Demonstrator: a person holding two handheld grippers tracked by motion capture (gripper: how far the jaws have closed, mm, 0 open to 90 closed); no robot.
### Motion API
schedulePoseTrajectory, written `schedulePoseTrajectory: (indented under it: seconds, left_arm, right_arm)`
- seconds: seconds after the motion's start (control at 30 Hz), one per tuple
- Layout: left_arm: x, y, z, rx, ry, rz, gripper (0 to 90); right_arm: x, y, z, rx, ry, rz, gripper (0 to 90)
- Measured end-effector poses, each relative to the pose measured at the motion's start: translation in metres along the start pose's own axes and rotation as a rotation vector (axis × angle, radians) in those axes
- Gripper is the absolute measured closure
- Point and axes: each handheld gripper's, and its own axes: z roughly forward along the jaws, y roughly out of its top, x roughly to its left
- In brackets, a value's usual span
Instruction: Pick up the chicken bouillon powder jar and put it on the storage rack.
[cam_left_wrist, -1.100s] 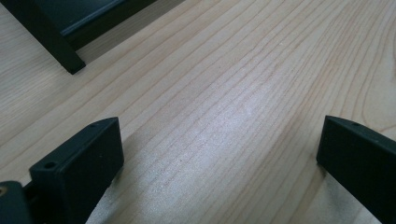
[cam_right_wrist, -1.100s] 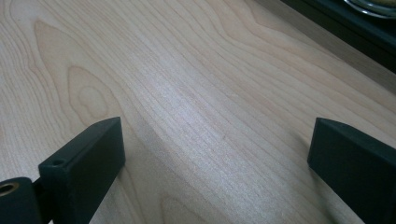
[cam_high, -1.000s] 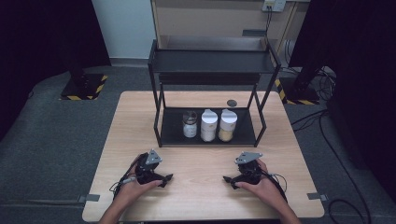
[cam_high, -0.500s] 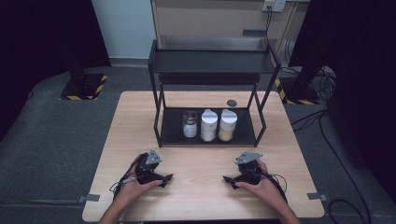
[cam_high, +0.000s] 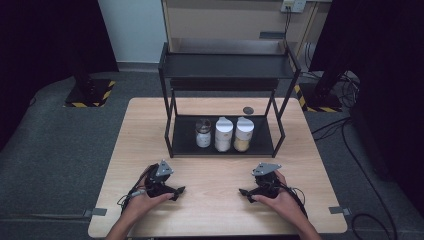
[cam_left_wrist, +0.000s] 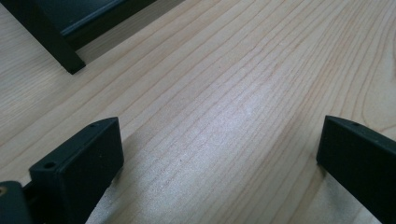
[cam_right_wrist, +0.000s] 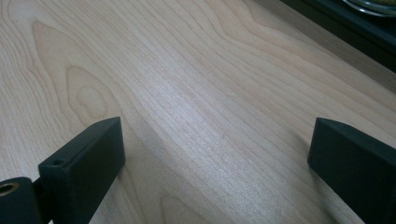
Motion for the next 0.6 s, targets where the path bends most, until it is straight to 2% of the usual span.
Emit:
schedulePoseTrajectory:
  seconds: [0.6]
  left_arm:
    - [-0.0001, 0.0000, 0.0000, 0.000, 0.000, 0.000, 0.0]
  right_arm:
    - [0.0015, -0.0002, -0.0003, 0.000, -0.006, 0.006, 4.3]
